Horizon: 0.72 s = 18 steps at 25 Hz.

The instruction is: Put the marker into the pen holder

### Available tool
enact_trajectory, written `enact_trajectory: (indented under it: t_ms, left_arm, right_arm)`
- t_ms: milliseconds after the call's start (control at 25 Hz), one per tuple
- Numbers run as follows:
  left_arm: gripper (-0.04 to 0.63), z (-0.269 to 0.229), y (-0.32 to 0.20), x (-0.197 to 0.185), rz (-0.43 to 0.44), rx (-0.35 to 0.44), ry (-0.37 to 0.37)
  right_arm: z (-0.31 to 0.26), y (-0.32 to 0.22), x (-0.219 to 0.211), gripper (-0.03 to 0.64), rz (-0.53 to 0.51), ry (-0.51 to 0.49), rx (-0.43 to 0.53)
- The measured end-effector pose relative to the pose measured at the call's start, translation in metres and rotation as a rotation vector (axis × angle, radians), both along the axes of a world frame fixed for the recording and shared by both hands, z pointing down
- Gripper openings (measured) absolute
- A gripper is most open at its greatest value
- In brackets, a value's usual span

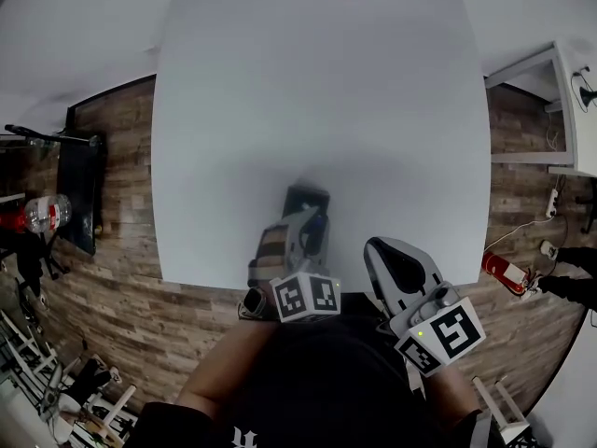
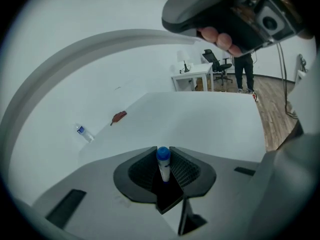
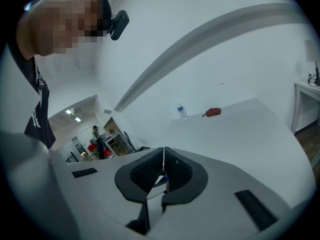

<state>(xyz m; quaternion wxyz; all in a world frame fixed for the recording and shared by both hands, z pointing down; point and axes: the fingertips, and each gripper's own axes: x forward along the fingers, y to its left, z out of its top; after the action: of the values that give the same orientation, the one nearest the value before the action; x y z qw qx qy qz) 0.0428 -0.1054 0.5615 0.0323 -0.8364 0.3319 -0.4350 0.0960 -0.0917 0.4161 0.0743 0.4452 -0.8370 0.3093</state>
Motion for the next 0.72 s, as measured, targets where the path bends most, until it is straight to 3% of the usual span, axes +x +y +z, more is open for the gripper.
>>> enact_trajectory:
  t_ms: [720]
  left_arm:
    - [0.078, 0.036, -0.001, 0.005, -0.034, -0.067, -0.07]
  right_arm:
    - [0.012, -0.006, 0.024, 0.017, 0.023, -0.008, -0.031]
